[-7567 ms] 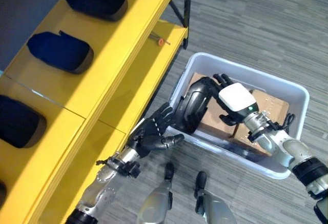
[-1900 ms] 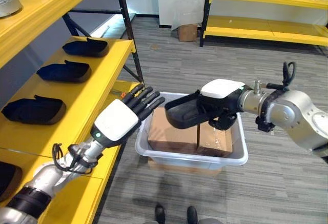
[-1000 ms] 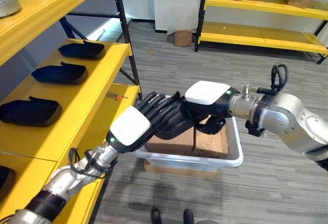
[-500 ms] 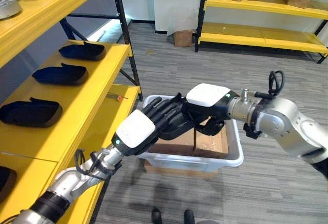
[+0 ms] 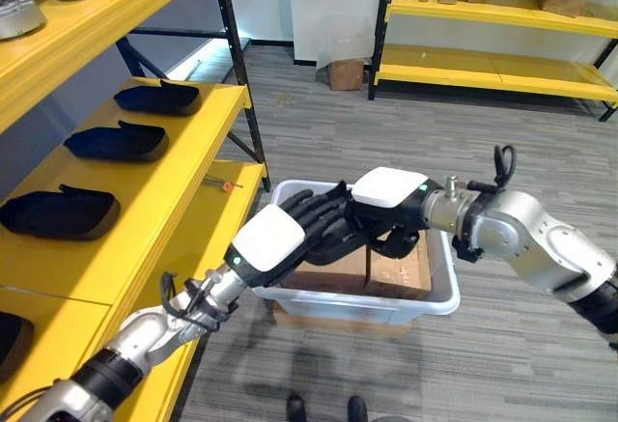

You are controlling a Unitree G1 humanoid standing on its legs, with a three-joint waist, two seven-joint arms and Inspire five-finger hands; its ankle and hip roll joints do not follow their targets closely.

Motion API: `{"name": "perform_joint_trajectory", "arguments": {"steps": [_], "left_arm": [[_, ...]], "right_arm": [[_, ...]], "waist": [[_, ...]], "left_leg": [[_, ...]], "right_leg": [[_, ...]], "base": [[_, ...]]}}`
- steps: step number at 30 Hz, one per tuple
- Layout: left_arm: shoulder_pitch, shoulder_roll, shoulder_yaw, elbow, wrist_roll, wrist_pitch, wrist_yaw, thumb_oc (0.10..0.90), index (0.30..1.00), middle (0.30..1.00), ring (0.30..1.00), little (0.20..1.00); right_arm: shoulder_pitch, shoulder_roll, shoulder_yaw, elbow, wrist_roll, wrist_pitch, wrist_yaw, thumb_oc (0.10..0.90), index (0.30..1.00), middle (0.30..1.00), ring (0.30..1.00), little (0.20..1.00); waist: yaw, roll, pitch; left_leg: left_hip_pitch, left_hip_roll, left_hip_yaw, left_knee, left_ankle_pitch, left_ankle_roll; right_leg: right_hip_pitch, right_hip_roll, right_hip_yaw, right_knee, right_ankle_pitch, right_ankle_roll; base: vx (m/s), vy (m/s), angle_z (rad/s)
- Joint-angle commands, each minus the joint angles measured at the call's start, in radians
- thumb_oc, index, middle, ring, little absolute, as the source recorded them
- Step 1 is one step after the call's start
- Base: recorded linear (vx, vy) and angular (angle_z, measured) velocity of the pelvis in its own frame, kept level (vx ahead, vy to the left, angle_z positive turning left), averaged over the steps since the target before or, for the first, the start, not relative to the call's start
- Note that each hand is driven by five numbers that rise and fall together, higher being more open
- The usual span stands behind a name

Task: Move parts from the plastic box to the shelf.

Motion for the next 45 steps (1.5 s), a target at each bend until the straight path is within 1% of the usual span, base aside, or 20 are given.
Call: {"name": "perform_joint_trajectory", "arguments": {"steps": [1,3,6,12,15,16,19,24,25,26,27,30,32,33,34,35,36,39,42,45], "left_arm": [[-0.102,-0.042,-0.026,-0.013,-0.091,-0.030,0.074,0.400,0.300,0.300,0.300,0.300],[-0.113,-0.062,-0.035,-0.011,-0.107,-0.037,0.074,0.400,0.300,0.300,0.300,0.300],[-0.114,-0.075,-0.041,-0.012,-0.103,-0.036,0.074,0.400,0.300,0.300,0.300,0.300],[-0.132,-0.130,-0.061,0.013,-0.125,0.020,0.092,0.400,0.300,0.300,0.300,0.300],[-0.139,-0.159,-0.065,0.036,-0.147,0.044,0.107,0.400,0.300,0.300,0.300,0.300],[-0.136,-0.186,-0.061,0.051,-0.149,0.054,0.117,0.400,0.300,0.300,0.300,0.300],[-0.134,-0.220,-0.056,0.063,-0.157,0.064,0.115,0.400,0.300,0.300,0.300,0.300],[-0.119,-0.242,-0.047,0.075,-0.143,0.083,0.124,0.400,0.300,0.300,0.300,0.300],[-0.115,-0.244,-0.044,0.077,-0.136,0.094,0.129,0.400,0.300,0.300,0.300,0.300],[-0.113,-0.244,-0.044,0.078,-0.136,0.096,0.132,0.400,0.300,0.300,0.300,0.300],[-0.112,-0.243,-0.045,0.080,-0.135,0.098,0.135,0.400,0.300,0.300,0.300,0.300],[-0.095,-0.231,-0.028,0.074,-0.127,0.105,0.129,0.400,0.300,0.300,0.300,0.300],[-0.075,-0.225,-0.020,0.072,-0.120,0.110,0.129,0.400,0.300,0.300,0.300,0.300],[-0.061,-0.226,-0.012,0.073,-0.115,0.116,0.132,0.400,0.300,0.300,0.300,0.300],[-0.037,-0.220,0.010,0.077,-0.107,0.103,0.142,0.400,0.300,0.300,0.300,0.300],[-0.019,-0.213,0.030,0.080,-0.103,0.084,0.148,0.400,0.300,0.300,0.300,0.300],[0.018,-0.195,0.071,0.090,-0.096,0.038,0.160,0.400,0.300,0.300,0.300,0.300],[0.064,-0.173,0.116,0.071,-0.093,0.013,0.156,0.400,0.300,0.300,0.300,0.300],[0.084,-0.172,0.130,0.061,-0.087,0.018,0.153,0.400,0.300,0.300,0.300,0.300],[0.104,-0.175,0.151,0.048,-0.082,0.032,0.142,0.400,0.300,0.300,0.300,0.300]], "right_arm": [[-0.137,0.077,-0.030,-0.009,0.023,-0.063,-0.156,0.400,0.300,0.300,0.300,0.300],[-0.140,0.096,-0.025,0.002,0.010,-0.071,-0.196,0.400,0.300,0.300,0.300,0.300],[-0.143,0.111,-0.027,0.018,0.022,-0.085,-0.202,0.400,0.300,0.300,0.300,0.300],[-0.144,0.153,-0.016,0.053,0.056,-0.115,-0.236,0.400,0.300,0.300,0.300,0.300],[-0.138,0.171,-0.015,0.064,0.056,-0.117,-0.257,0.400,0.300,0.300,0.300,0.300],[-0.131,0.184,-0.016,0.073,0.060,-0.118,-0.271,0.400,0.300,0.300,0.300,0.300],[-0.128,0.202,-0.021,0.087,0.059,-0.105,-0.284,0.400,0.300,0.300,0.300,0.300],[-0.122,0.213,-0.031,0.118,0.041,-0.091,-0.284,0.400,0.300,0.300,0.300,0.300],[-0.116,0.215,-0.033,0.129,0.044,-0.090,-0.295,0.616,0.602,0.602,0.602,0.602],[-0.112,0.216,-0.034,0.132,0.045,-0.094,-0.306,0.724,0.753,0.753,0.753,0.753],[-0.108,0.216,-0.036,0.136,0.047,-0.093,-0.320,0.900,1.000,1.000,1.000,1.000],[-0.082,0.201,-0.083,0.107,0.069,-0.076,-0.346,0.900,1.000,1.000,1.000,1.000],[-0.065,0.187,-0.122,0.057,0.070,-0.051,-0.320,0.900,1.000,1.000,1.000,1.000],[-0.057,0.177,-0.145,0.013,0.096,-0.037,-0.294,0.900,1.000,1.000,1.000,1.000],[-0.048,0.162,-0.177,-0.042,0.104,-0.031,-0.251,0.900,1.000,1.000,1.000,1.000],[-0.033,0.148,-0.196,-0.078,0.106,-0.018,-0.239,0.900,1.000,1.000,1.000,1.000],[-0.011,0.116,-0.234,-0.135,0.108,-0.005,-0.233,0.900,1.000,1.000,1.000,1.000],[0.022,0.077,-0.296,-0.191,0.097,-0.013,-0.244,0.900,1.000,1.000,1.000,1.000],[0.041,0.054,-0.328,-0.223,0.068,-0.034,-0.249,0.900,1.000,1.000,1.000,1.000],[0.069,0.001,-0.368,-0.282,0.070,-0.064,-0.217,0.900,1.000,1.000,1.000,1.000]], "waist": [[0.025,-0.023,-0.124],[0.027,-0.022,-0.124],[0.029,-0.023,-0.125],[0.032,-0.025,-0.125],[0.034,-0.027,-0.123],[0.036,-0.029,-0.123],[0.040,-0.032,-0.122],[0.045,-0.035,-0.122],[0.045,-0.036,-0.123],[0.045,-0.036,-0.123],[0.045,-0.036,-0.124],[0.044,-0.034,-0.122],[0.040,-0.034,-0.121],[0.036,-0.034,-0.121],[0.032,-0.034,-0.120],[0.031,-0.033,-0.120],[0.030,-0.030,-0.122],[0.026,-0.029,-0.124],[0.022,-0.030,-0.125],[0.012,-0.031,-0.124]], "left_leg": [[0.035,0.040,0.024,-0.008,-0.061,-0.022],[0.035,0.040,0.023,-0.008,-0.061,-0.021],[0.035,0.039,0.022,-0.008,-0.062,-0.021],[0.035,0.039,0.017,-0.008,-0.064,-0.020],[0.036,0.039,0.014,-0.008,-0.064,-0.019],[0.036,0.038,0.012,-0.008,-0.065,-0.019],[0.037,0.037,0.007,-0.008,-0.066,-0.018],[0.037,0.036,0.002,-0.008,-0.067,-0.019],[0.038,0.036,0.003,-0.008,-0.067,-0.019],[0.038,0.036,0.003,-0.008,-0.067,-0.019],[0.038,0.036,0.004,-0.008,-0.067,-0.018],[0.039,0.034,0.003,-0.008,-0.069,-0.016],[0.042,0.032,0.003,-0.008,-0.073,-0.013],[0.044,0.033,0.006,-0.008,-0.074,-0.014],[0.045,0.033,0.010,-0.008,-0.075,-0.014],[0.045,0.033,0.011,-0.008,-0.075,-0.014],[0.046,0.032,0.013,-0.008,-0.075,-0.014],[0.046,0.029,0.017,-0.008,-0.077,-0.013],[0.045,0.029,0.019,-0.008,-0.077,-0.012],[0.046,0.031,0.025,-0.008,-0.077,-0.013]], "right_leg": [[-0.027,-0.054,0.006,0.040,0.000,0.093],[-0.025,-0.054,0.006,0.038,0.000,0.094],[-0.023,-0.054,0.005,0.035,0.000,0.094],[-0.021,-0.055,0.002,0.034,0.000,0.094],[-0.022,-0.054,0.000,0.038,-0.002,0.092],[-0.020,-0.054,-0.002,0.037,-0.003,0.092],[-0.018,-0.054,-0.004,0.036,-0.003,0.091],[-0.016,-0.055,-0.008,0.037,-0.004,0.091],[-0.014,-0.055,-0.010,0.037,-0.004,0.091],[-0.014,-0.056,-0.010,0.037,-0.004,0.092],[-0.014,-0.056,-0.011,0.038,-0.005,0.092],[-0.015,-0.058,-0.012,0.041,-0.005,0.093],[-0.014,-0.059,-0.007,0.042,-0.006,0.093],[-0.014,-0.059,-0.007,0.043,-0.006,0.093],[-0.015,-0.059,-0.004,0.045,-0.008,0.093],[-0.015,-0.060,-0.002,0.046,-0.009,0.092],[-0.016,-0.061,-0.002,0.047,-0.009,0.092],[-0.017,-0.061,0.002,0.049,-0.009,0.090],[-0.018,-0.060,0.005,0.051,-0.010,0.089],[-0.021,-0.061,0.009,0.052,-0.009,0.087]], "base": [[0.00,0.000,0.00],[0.00,0.000,0.00],[0.00,0.000,0.00],[0.00,0.000,0.02],[-0.01,-0.001,0.04],[0.00,0.000,0.00],[0.00,0.000,0.00],[0.00,0.000,0.00],[0.00,0.000,0.00],[0.00,0.000,0.00],[0.00,0.000,0.00],[0.00,0.000,0.00],[0.00,0.000,0.00],[0.00,0.000,0.00],[0.00,0.000,0.00],[0.01,0.043,-0.01],[0.01,0.044,-0.03],[0.00,0.012,-0.01],[0.00,0.000,0.00],[0.00,0.002,-0.01]]}}
